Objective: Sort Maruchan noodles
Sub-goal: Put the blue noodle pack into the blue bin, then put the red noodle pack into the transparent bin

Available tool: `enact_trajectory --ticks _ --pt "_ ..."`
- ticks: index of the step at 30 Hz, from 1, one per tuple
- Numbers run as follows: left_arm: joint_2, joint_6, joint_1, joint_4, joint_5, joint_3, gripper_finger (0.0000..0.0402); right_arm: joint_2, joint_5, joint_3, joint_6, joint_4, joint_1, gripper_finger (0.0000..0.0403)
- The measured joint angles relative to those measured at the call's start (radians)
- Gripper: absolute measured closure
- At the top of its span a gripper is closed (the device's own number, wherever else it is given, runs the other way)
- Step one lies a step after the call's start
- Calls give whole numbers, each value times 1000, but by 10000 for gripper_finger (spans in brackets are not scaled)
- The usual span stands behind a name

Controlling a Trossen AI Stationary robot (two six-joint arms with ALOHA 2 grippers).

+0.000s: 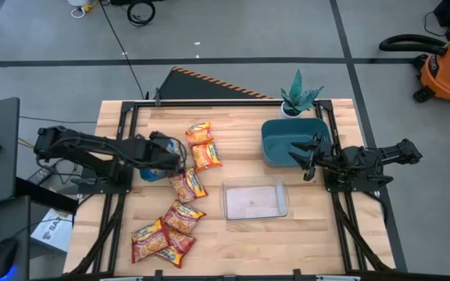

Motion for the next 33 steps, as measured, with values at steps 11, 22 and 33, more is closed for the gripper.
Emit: enact_trajectory --ticks 11,22,33 --pt "0 40 -144 152 255 129 260 0 0 0 0 0 0 204" --pt "16 -101 -334 214 66 129 260 0 0 0 0 0 0 204" --pt "97 -48 -360 222 -213 129 260 0 0 0 0 7 0 204"
